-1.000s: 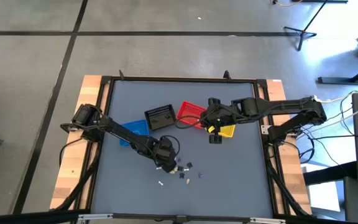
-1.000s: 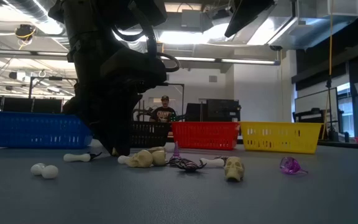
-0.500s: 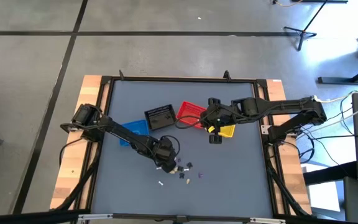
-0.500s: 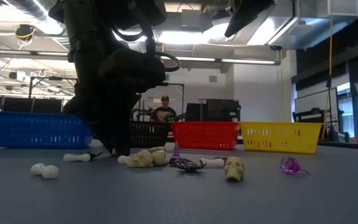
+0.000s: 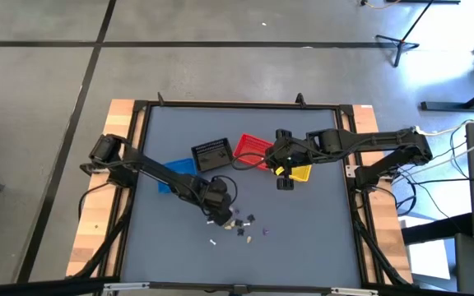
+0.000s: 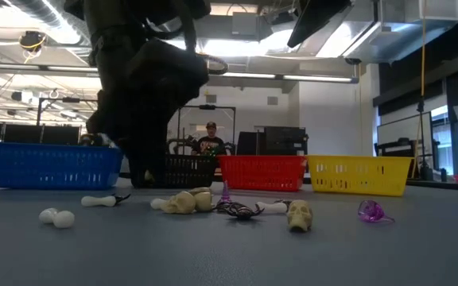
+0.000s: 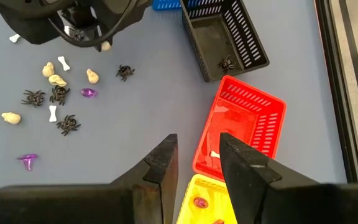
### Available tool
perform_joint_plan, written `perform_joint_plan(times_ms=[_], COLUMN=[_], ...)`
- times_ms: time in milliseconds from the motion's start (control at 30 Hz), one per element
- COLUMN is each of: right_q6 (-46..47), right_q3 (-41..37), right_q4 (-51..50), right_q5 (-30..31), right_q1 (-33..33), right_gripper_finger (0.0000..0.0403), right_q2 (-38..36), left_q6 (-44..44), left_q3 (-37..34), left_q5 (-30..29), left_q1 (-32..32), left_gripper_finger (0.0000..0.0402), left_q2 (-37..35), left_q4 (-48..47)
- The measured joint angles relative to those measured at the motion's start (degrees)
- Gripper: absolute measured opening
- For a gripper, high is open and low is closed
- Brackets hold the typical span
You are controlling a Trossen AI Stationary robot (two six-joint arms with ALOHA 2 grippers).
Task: Sort Halloween decoration
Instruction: Put the yellow skull toy into the blue bin
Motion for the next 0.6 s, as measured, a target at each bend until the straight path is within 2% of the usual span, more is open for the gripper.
perform_joint_plan(times_ms=[300, 600], right_q6=[0.01, 0.01], right_q3=[0.0, 0.02], right_q4=[-0.02, -0.09], right_q5=[0.0, 0.02], right_q1=[0.01, 0.0], right_gripper_finger=[0.0115, 0.0115], right_q2=[0.0, 0.0], left_q6=[7.72, 18.82], left_q3=[0.02, 0.11], left_q5=[3.81, 2.94], left_q1=[3.4, 6.67], left_gripper_finger=[0.005, 0.005], left_q2=[-5.45, -13.1], left_q4=[-5.31, -17.29])
